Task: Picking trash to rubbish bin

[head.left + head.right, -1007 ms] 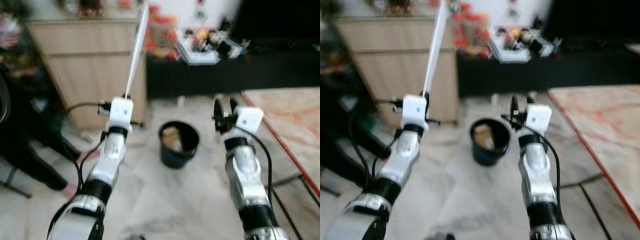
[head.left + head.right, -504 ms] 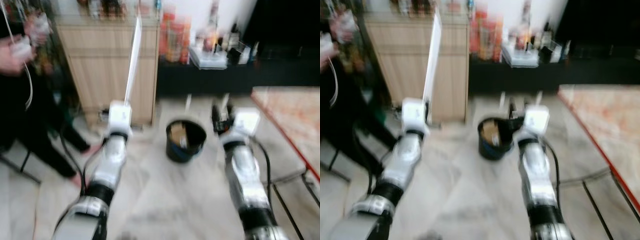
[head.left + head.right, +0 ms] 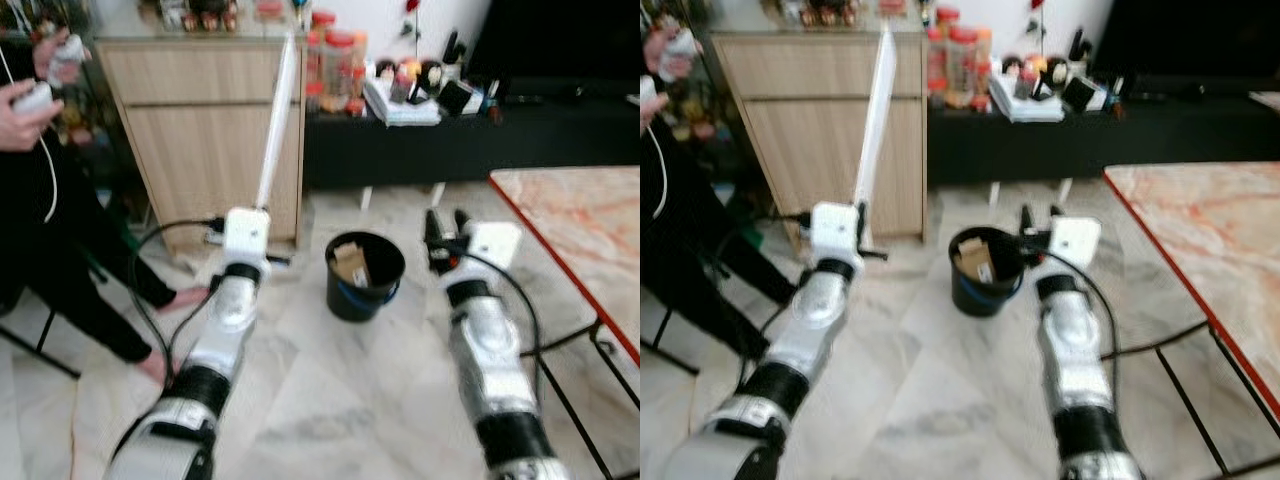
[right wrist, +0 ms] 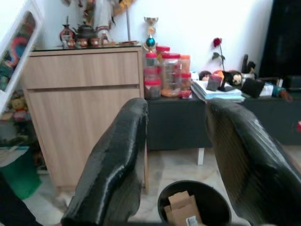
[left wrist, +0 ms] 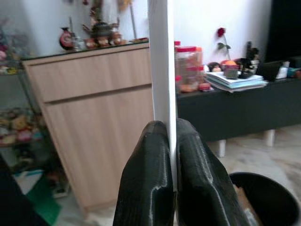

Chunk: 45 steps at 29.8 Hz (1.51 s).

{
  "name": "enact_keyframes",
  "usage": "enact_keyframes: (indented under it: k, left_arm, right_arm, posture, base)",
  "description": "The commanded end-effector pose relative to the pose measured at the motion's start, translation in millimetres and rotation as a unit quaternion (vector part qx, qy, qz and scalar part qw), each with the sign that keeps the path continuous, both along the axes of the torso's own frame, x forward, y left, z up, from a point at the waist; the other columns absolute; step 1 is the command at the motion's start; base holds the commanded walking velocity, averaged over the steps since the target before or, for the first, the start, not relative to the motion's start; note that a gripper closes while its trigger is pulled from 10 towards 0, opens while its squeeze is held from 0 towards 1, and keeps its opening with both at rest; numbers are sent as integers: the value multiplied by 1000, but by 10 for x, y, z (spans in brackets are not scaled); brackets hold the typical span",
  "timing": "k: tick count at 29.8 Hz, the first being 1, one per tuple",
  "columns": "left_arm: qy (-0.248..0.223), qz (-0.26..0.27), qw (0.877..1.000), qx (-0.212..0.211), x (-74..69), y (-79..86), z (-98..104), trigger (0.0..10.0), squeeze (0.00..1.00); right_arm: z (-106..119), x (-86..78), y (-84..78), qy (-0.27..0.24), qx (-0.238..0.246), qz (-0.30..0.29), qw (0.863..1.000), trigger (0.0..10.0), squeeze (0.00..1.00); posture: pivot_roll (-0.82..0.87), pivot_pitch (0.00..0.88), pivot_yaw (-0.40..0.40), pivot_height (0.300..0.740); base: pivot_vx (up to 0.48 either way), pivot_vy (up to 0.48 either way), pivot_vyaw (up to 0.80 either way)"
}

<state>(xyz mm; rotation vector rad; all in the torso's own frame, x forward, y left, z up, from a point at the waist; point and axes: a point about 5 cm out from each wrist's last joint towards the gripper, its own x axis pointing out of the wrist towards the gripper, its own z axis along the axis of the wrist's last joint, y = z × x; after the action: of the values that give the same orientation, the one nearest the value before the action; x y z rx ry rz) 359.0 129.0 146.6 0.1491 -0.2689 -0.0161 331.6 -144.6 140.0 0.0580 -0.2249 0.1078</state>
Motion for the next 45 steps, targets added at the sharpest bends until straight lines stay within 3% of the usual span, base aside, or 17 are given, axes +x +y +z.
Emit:
enact_keyframes:
  k: [1, 45]
  left_arm:
    - [-9, -15, 1000, -7, 4, -117, 55, 10000, 0]
    - [-9, -9, 1000, -6, 1, -95, 55, 10000, 0]
  right_arm:
    - [32, -3, -97, -8, 0, -11, 1000, 10000, 0]
    - [-4, -9, -9, 0, -5, 6, 1000, 10000, 0]
  posture:
    - [59, 56, -65, 740]
    - [64, 66, -69, 740]
  base:
    - [315, 0, 0]
    - [316, 0, 0]
